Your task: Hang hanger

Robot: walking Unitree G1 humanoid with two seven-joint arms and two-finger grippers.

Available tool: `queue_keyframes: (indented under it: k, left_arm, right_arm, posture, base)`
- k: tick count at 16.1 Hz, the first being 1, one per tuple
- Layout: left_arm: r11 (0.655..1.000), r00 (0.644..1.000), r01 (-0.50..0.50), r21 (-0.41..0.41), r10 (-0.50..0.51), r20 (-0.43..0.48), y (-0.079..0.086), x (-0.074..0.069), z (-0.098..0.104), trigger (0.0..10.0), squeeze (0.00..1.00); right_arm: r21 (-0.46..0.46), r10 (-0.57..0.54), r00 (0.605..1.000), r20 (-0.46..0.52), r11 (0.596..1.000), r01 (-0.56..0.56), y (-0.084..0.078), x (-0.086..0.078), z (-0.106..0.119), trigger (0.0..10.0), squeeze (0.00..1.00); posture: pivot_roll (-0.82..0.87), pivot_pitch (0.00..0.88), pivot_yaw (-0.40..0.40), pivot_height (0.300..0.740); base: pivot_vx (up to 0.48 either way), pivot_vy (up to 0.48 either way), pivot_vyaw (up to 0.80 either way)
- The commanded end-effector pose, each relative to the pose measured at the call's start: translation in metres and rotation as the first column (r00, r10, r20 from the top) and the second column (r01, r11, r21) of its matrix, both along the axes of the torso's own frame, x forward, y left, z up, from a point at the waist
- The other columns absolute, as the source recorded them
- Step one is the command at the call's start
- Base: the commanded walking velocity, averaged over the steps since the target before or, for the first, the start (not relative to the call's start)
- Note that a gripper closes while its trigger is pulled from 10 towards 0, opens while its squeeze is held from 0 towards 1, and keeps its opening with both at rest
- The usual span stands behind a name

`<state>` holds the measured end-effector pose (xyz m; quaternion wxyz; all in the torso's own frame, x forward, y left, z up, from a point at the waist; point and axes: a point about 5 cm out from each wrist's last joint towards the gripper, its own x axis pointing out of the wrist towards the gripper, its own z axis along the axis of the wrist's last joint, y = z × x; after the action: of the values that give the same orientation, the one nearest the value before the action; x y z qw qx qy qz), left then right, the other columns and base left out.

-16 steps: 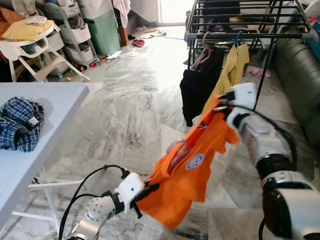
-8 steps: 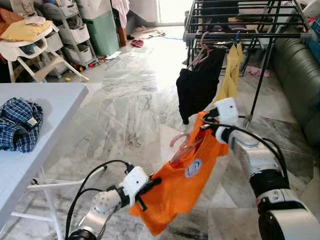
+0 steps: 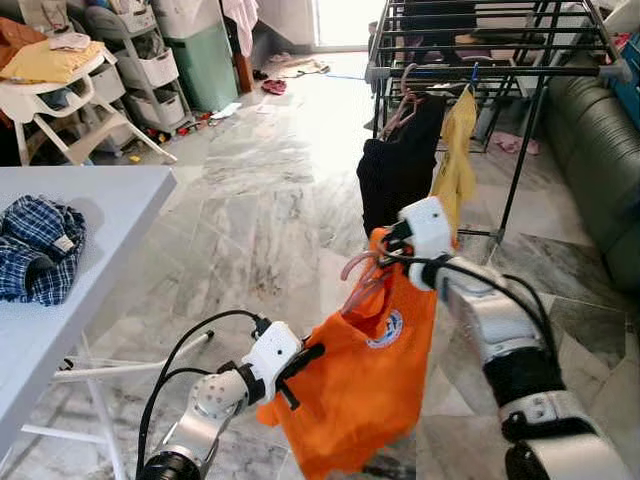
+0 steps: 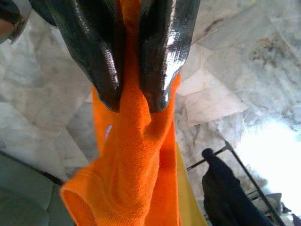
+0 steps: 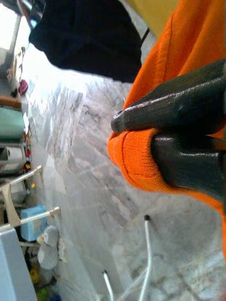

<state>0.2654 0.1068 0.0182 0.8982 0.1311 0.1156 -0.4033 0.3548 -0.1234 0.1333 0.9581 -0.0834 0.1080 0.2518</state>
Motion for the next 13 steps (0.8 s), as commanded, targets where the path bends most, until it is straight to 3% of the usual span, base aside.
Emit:
queue_keyframes:
  k: [1,7,8,13]
  left_arm:
    - [1.000,1.000,-0.016,0.025,0.015,0.025,0.002,0.006,0.006,0.0,0.00]
    - [0.998,0.999,-0.045,0.050,0.044,0.022,0.008,0.009,0.005,0.0,0.00]
    - [0.999,0.999,-0.027,0.031,0.026,0.026,0.004,0.008,0.007,0.0,0.00]
    - [0.999,0.999,0.039,-0.029,-0.038,0.030,-0.002,0.002,0.010,0.0,0.00]
  right_arm:
    - [-0.027,0.027,1.000,-0.002,0.999,-0.027,0.011,-0.004,0.000,0.0,0.00]
    - [-0.010,0.068,0.997,-0.022,0.998,-0.069,0.042,-0.021,-0.006,0.0,0.00]
    - [-0.036,0.068,0.997,-0.029,0.997,-0.069,0.041,-0.022,-0.009,10.0,1.00]
    - [-0.242,0.129,0.990,0.058,0.964,-0.112,0.011,-0.016,-0.003,10.0,1.00]
  posture:
    - [-0.12,0.000,0.085,0.740]
    - [-0.11,0.000,0.082,0.740]
    - [-0.11,0.000,0.082,0.740]
    - [-0.11,0.000,0.079,0.740]
  base:
    - [0.000,0.000,0.00]
    - [0.000,0.000,0.00]
    - [0.000,0.000,0.00]
    - [0.000,0.000,0.00]
